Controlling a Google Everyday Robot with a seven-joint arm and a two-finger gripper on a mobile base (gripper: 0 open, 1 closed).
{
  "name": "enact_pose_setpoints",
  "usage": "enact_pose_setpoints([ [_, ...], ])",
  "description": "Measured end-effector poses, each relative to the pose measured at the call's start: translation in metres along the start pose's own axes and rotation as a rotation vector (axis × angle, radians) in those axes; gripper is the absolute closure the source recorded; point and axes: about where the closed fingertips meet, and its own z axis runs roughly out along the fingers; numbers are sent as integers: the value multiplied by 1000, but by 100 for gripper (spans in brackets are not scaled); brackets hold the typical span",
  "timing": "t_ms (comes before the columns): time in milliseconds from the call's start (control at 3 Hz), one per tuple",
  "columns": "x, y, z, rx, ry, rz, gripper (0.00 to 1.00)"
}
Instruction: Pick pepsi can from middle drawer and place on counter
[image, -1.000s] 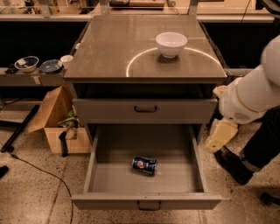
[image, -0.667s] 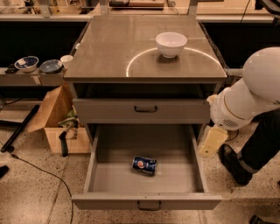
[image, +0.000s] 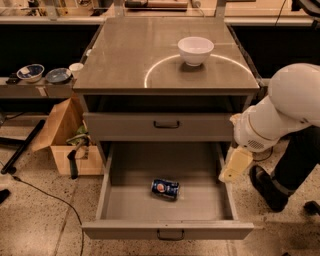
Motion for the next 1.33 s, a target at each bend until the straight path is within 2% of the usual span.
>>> enact_pose_setpoints([
  [333,-1,2,19,-19,-5,6,0],
  [667,-7,7,59,-51,-30,22,0],
  [1000,-9,8,83,-54,-48,34,0],
  [1333,-9,10,116,-79,-48,34,0],
])
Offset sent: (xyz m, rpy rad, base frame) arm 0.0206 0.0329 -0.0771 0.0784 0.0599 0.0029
